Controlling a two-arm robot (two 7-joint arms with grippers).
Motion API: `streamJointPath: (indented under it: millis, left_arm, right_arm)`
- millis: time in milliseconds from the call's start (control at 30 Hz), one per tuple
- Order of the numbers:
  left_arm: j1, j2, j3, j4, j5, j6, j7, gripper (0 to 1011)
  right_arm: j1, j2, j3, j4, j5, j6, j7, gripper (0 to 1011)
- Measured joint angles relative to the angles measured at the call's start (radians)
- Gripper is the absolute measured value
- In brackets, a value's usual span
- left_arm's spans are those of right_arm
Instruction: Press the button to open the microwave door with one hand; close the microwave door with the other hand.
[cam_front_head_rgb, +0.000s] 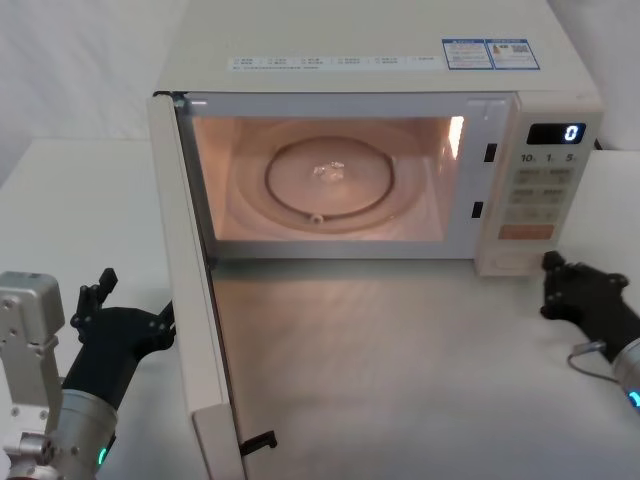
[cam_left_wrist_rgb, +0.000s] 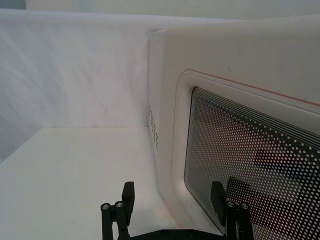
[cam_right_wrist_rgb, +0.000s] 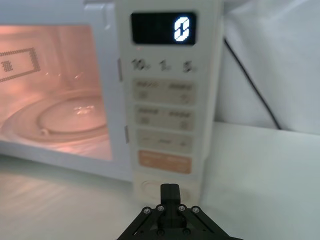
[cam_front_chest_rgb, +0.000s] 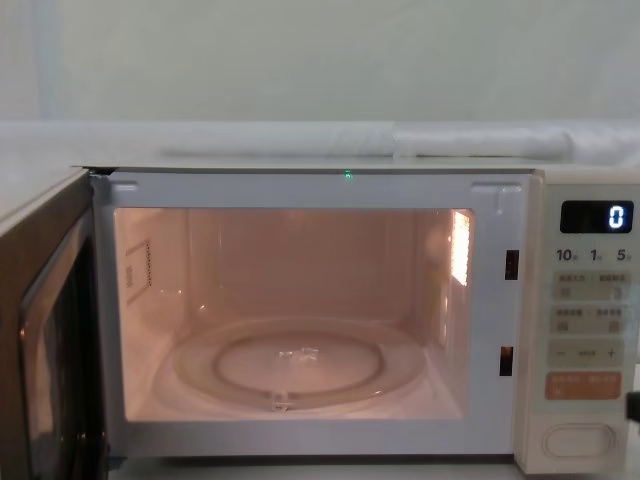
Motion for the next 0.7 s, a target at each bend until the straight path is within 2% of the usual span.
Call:
streamJointPath:
  millis: [400,700]
  left_arm:
    - [0.0,0.0,0.0,0.0,0.0,0.0,0.0,1001]
    - [0.0,0.0,0.0,0.0,0.0,0.0,0.0,1001]
  right_arm:
    - [0.016,0.058,0.076,-0.04,0.024,0.011,-0.007,0]
    - [0.043,0.078,0.098,-0.04,0.024,0.018,-0.011,0]
